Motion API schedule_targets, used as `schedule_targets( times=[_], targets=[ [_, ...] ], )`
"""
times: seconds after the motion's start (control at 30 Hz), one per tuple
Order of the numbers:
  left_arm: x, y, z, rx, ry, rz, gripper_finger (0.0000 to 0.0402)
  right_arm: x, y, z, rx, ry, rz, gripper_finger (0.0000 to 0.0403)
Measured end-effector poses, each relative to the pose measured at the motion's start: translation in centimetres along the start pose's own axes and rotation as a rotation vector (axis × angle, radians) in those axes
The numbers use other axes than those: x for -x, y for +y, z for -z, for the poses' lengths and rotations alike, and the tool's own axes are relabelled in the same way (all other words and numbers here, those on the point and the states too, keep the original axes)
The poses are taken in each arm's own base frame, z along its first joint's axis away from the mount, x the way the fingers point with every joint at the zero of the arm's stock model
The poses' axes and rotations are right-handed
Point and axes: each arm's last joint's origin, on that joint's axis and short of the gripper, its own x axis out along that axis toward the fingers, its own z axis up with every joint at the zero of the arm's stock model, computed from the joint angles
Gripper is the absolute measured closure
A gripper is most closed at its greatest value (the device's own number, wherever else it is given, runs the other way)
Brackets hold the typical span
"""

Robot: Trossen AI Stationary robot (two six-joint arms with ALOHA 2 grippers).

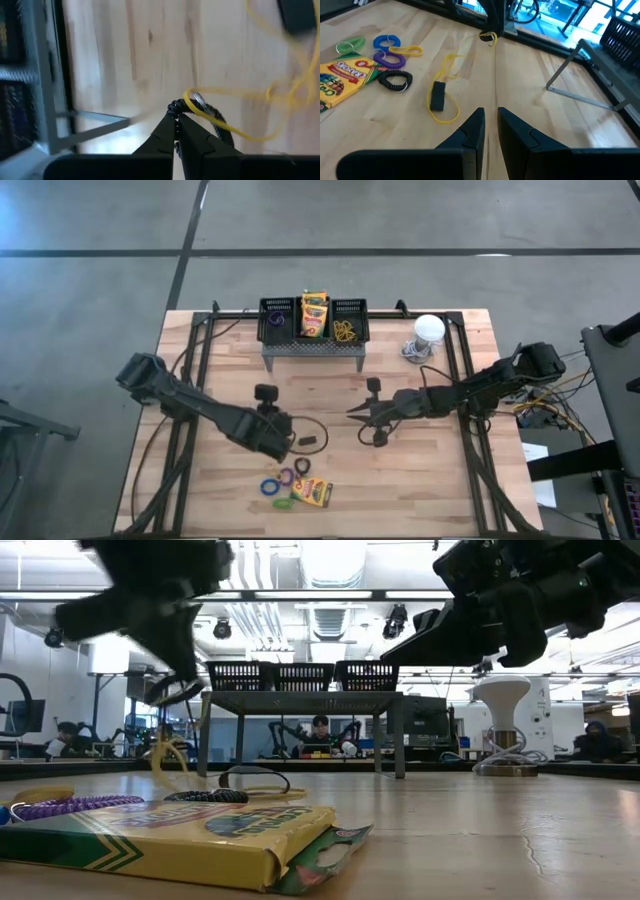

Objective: Pick & Place Office Desk Supplies
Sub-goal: Put the black spring keychain into the left black basket on the shelf

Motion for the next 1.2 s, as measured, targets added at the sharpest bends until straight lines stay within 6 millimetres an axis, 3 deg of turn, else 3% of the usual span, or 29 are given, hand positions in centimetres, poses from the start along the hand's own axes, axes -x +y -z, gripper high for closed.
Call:
schedule_targets(
  times=[0.17, 0.33, 0.47, 0.6, 0.7, 0.83, 0.97, 1.1, 1.2],
  targets=[
    [-2.3, -1.3, 2.8, -0.290, 0.054, -0.229, 0.0390, 0.0, 0.0, 0.2, -0.017, 0.017, -0.003, 0.0355],
    [-3.4, -1.5, 4.2, -0.348, 0.031, -0.472, 0.0390, 0.0, 0.0, 0.2, -0.014, 0.016, -0.003, 0.0355],
    [-3.1, -1.5, 3.6, -0.305, -0.007, -0.475, 0.0390, 0.0, 0.0, 0.2, -0.002, 0.015, -0.003, 0.0355],
    [-1.6, -1.3, 1.8, -0.212, -0.041, -0.258, 0.0390, 0.0, 0.0, 0.2, -0.005, 0.015, -0.003, 0.0355],
    [0.2, -0.1, 0.7, -0.100, -0.094, -0.330, 0.0390, 0.0, 0.0, 0.2, -0.006, 0.015, -0.003, 0.0355],
    [3.5, 4.2, -0.7, 0.171, -0.187, -0.412, 0.0390, 0.0, 0.0, 0.2, -0.006, 0.014, -0.003, 0.0355],
    [4.5, 10.5, -0.6, 0.408, -0.197, -0.433, 0.0390, 0.0, 0.0, 0.2, -0.006, 0.014, -0.003, 0.0355],
    [2.7, 17.2, 0.9, 0.613, -0.167, -0.410, 0.0390, 0.0, 0.0, 0.2, -0.006, 0.014, -0.003, 0.0355],
    [0.0, 21.0, 2.5, 0.725, -0.172, -0.246, 0.0390, 0.0, 0.0, 0.1, -0.006, 0.014, -0.003, 0.0355]
  ],
)
